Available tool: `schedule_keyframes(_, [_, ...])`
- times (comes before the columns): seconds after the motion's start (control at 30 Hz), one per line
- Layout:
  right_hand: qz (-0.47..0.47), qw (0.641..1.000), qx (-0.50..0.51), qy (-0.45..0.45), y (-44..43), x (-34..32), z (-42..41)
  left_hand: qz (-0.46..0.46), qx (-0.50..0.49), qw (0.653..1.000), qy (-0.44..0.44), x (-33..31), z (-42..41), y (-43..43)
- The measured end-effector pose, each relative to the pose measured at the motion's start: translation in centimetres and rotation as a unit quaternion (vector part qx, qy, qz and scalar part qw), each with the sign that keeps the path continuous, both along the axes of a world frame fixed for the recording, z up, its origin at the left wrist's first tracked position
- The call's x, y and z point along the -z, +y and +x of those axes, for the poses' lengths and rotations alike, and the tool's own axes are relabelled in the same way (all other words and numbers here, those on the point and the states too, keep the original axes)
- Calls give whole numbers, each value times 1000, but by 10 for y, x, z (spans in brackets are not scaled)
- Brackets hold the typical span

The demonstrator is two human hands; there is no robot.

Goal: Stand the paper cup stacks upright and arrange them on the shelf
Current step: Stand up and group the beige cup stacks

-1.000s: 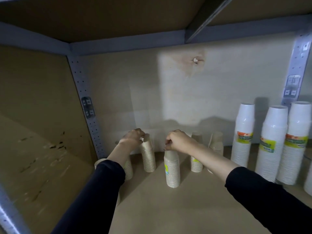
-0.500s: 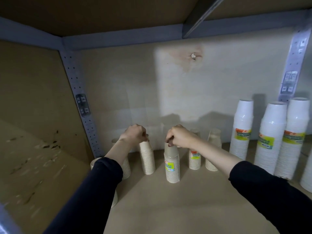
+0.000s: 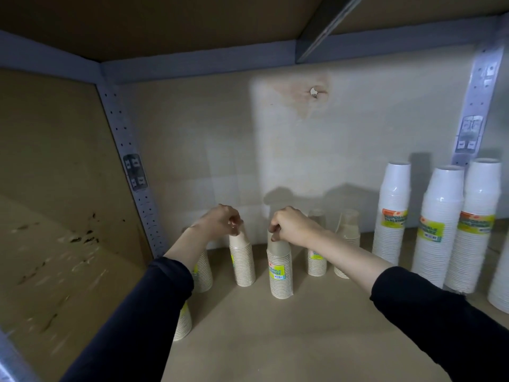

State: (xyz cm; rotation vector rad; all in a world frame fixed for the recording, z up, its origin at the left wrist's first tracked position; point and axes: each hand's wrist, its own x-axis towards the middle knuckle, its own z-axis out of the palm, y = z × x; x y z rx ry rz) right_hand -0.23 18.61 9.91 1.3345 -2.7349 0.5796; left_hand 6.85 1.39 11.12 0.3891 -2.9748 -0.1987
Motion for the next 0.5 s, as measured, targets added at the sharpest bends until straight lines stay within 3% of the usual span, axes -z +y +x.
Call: schedule_keyframes(0.5, [-12,1000,-22,2,12,-3,-12,-48,-87,994,42,10,-17,33])
